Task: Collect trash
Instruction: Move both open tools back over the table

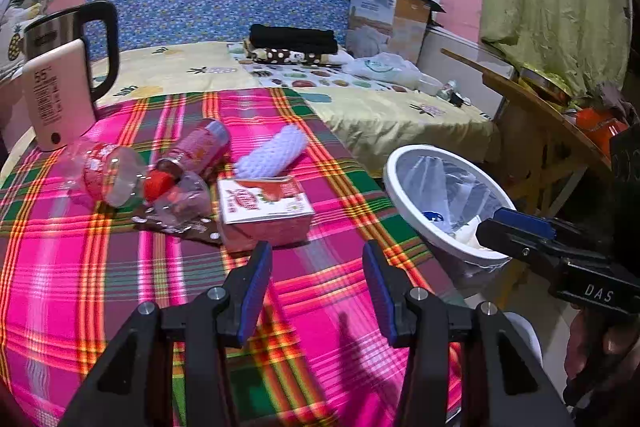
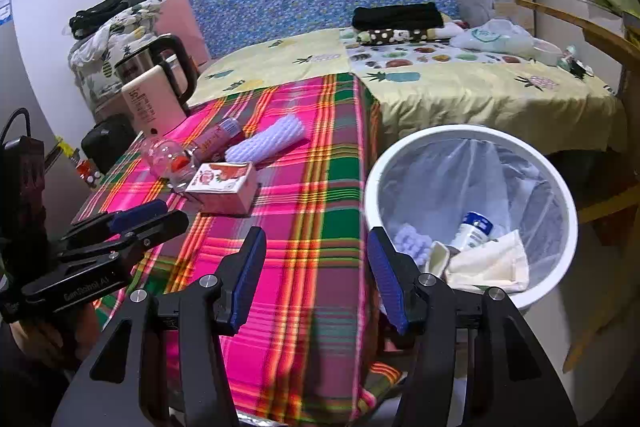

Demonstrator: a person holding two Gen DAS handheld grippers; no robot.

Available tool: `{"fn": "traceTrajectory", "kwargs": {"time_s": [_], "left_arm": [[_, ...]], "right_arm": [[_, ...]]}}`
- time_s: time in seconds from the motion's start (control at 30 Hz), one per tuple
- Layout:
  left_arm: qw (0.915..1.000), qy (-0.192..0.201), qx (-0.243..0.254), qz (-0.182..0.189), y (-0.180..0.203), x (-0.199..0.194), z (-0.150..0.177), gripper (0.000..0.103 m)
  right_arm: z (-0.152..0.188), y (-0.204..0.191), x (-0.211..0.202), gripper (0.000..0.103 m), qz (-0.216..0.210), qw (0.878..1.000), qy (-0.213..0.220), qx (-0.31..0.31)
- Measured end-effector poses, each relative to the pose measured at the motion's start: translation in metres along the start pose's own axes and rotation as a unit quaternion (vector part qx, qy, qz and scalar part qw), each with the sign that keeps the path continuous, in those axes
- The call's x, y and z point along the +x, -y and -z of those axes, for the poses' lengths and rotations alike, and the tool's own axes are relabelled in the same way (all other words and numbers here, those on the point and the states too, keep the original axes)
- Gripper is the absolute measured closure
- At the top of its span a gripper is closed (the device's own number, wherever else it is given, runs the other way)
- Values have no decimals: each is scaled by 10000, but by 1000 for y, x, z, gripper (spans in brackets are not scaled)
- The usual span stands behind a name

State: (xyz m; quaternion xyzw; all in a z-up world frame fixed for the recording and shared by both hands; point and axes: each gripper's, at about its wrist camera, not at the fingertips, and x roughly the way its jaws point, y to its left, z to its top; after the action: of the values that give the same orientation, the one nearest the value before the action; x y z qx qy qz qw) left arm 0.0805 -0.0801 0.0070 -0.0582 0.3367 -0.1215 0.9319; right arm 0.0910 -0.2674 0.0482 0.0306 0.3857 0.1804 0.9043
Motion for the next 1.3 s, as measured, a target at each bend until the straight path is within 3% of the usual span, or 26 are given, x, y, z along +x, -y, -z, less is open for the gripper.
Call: {"fn": "traceTrajectory", "kwargs": {"time_s": [0.77, 1.3], "left_arm": [[9957, 113, -581, -710, -80, -11, -3, 54], [9947, 115, -751, -698, -110, -12, -1, 54]], "right_arm": [[-15, -44, 42, 49, -556, 9966, -423, -432], [-26, -57, 89, 51, -846, 9920, -779, -529]]}}
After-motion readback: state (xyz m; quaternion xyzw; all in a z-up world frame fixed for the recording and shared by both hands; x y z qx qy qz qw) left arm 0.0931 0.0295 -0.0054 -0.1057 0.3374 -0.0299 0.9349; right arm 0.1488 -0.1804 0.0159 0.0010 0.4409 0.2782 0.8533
